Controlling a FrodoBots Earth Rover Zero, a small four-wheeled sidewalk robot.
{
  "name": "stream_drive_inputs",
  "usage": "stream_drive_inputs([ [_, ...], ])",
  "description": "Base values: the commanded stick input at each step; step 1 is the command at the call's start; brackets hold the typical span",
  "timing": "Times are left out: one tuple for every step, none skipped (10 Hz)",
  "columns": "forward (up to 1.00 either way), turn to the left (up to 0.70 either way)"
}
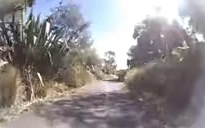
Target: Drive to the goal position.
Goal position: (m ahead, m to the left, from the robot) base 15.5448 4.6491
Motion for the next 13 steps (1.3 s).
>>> stream_drive_inputs([
  [0.85,0.00],
  [0.85,0.00],
  [0.85,0.00],
  [0.85,0.00],
  [0.85,0.00],
  [0.85,0.00],
  [0.85,0.00],
  [0.85,0.00],
  [0.85,0.00],
  [0.85,0.00],
  [0.85,0.00],
  [0.85,0.00],
  [0.85,0.00],
])
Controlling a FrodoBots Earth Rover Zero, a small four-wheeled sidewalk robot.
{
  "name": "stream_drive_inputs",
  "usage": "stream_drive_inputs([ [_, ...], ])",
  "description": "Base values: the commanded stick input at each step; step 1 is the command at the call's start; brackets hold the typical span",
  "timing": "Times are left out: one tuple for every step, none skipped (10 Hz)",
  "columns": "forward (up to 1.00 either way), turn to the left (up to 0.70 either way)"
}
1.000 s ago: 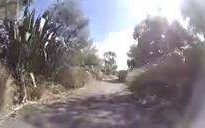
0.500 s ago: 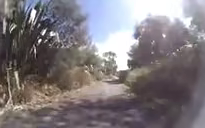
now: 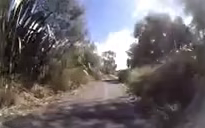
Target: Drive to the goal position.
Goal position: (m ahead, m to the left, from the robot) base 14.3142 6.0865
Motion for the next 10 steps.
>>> stream_drive_inputs([
  [0.85,0.00],
  [0.85,0.00],
  [0.85,0.00],
  [0.85,0.00],
  [0.85,0.00],
  [0.85,0.00],
  [0.85,0.00],
  [0.85,0.00],
  [0.85,0.00],
  [0.85,0.00],
])
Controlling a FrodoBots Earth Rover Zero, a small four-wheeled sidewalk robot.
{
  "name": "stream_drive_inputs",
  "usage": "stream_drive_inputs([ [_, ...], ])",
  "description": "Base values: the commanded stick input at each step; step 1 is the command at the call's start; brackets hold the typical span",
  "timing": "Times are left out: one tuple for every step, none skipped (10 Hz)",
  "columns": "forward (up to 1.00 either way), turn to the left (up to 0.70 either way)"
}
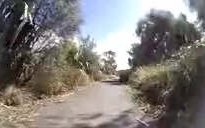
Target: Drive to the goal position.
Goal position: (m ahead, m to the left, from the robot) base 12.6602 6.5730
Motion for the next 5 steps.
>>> stream_drive_inputs([
  [0.85,0.00],
  [0.85,0.00],
  [0.85,0.00],
  [0.85,0.00],
  [0.85,0.00],
])
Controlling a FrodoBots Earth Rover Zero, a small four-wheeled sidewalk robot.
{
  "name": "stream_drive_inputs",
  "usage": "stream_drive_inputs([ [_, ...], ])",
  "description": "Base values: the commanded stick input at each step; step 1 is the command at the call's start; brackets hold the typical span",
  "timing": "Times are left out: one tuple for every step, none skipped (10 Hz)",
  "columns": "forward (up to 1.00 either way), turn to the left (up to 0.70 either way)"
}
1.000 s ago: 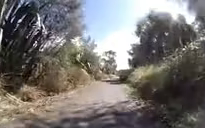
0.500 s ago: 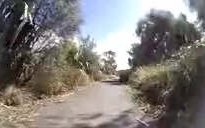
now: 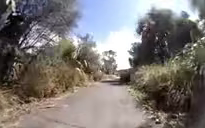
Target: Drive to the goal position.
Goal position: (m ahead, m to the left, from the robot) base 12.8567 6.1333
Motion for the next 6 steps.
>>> stream_drive_inputs([
  [0.85,0.00],
  [0.85,0.00],
  [0.85,0.00],
  [0.85,0.00],
  [0.85,0.00],
  [0.85,0.00],
])
